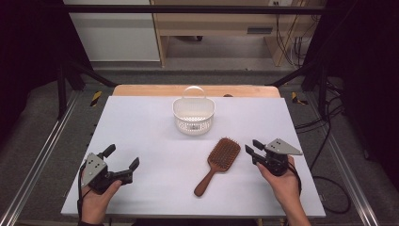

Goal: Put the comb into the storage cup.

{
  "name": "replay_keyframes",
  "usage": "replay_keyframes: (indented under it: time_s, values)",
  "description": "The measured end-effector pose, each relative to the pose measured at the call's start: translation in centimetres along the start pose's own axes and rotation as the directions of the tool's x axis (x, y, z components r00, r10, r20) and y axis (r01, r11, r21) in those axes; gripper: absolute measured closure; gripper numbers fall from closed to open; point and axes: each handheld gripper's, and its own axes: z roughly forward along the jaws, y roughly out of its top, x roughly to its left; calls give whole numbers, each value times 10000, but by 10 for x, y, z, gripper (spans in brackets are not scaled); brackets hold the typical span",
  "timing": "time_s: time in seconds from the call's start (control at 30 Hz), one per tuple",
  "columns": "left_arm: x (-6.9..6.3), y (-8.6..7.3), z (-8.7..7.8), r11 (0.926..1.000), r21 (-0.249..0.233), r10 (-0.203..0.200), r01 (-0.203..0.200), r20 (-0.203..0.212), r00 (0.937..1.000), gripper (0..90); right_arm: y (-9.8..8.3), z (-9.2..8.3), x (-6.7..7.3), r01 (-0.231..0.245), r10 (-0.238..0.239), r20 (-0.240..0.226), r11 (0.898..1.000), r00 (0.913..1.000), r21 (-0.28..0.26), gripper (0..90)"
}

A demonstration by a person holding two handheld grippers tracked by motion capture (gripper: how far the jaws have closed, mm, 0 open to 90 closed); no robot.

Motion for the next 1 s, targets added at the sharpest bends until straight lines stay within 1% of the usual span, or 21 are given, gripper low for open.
replay_keyframes:
  time_s: [0.07,0.2,0.23,0.27,0.33,0.37,0.4,0.43,0.47,0.5,0.53,0.6,0.63,0.67,0.7,0.77,0.87,0.9,0.93,1.0]
  values:
    - [0,0,0,10000,11,-7,7,-8,10000,28,2,3,1,118,-117,-38,9999,9999,29,642]
    - [0,0,1,10000,54,11,-11,-22,10000,32,6,9,-1,176,-176,-24,9998,9998,107,698]
    - [-1,0,1,10000,60,19,-19,-26,10000,33,9,15,-2,193,-193,2,9996,9998,182,733]
    - [-1,-1,1,10000,68,32,-32,-21,10000,33,9,15,-2,193,-193,2,9996,9998,182,733]
    - [-2,-1,1,9999,102,82,-82,-4,10000,33,11,20,-3,281,-280,-20,9993,9996,237,775]
    - [-3,-1,1,9999,104,106,-106,17,9999,33,15,29,-3,418,-415,-85,9984,9991,380,808]
    - [-3,-1,1,9999,104,106,-106,17,9999,33,15,29,-3,418,-415,-85,9984,9991,380,808]
    - [-3,-1,1,9999,108,117,-117,14,9999,33,18,38,-4,426,-419,-131,9976,9990,540,853]
    - [-3,-1,1,9999,113,116,-116,13,9999,33,18,38,-4,426,-419,-131,9976,9990,540,853]
    - [-3,-1,1,9999,112,104,-104,19,9999,33,19,46,-5,399,-388,-160,9960,9991,794,886]
    - [-2,-1,1,9999,107,96,-96,17,10000,33,19,52,-6,390,-375,-171,9946,9992,965,897]
    - [-2,-1,1,9999,111,85,-85,20,10000,34,20,60,-8,223,-202,-186,9924,9996,1214,900]
    - [-2,-1,2,9999,130,86,-86,22,10000,34,19,66,-9,26,-2,-175,9908,9998,1352,900]
    - [-2,-2,2,9998,151,89,-90,28,10000,34,19,66,-9,26,-2,-175,9908,9998,1352,900]
    - [-2,-2,2,9998,171,92,-93,34,10000,34,17,74,-11,-161,200,-246,9887,9995,1488,900]
    - [-3,-2,2,9998,182,98,-98,31,9999,35,16,82,-13,-11,32,-111,9837,9999,1798,900]
    - [-3,-2,2,9998,192,113,-113,28,9999,35,15,89,-14,-124,156,-142,9799,9998,1991,900]
    - [-3,-2,2,9998,194,107,-108,31,9999,35,13,93,-13,-71,117,-195,9754,9997,2203,900]
    - [-3,-2,2,9997,198,108,-109,30,9999,35,13,93,-13,-71,117,-195,9754,9997,2203,900]
    - [-3,-2,2,9997,211,106,-107,34,9999,35,11,96,-11,77,-19,-243,9709,9997,2395,900]
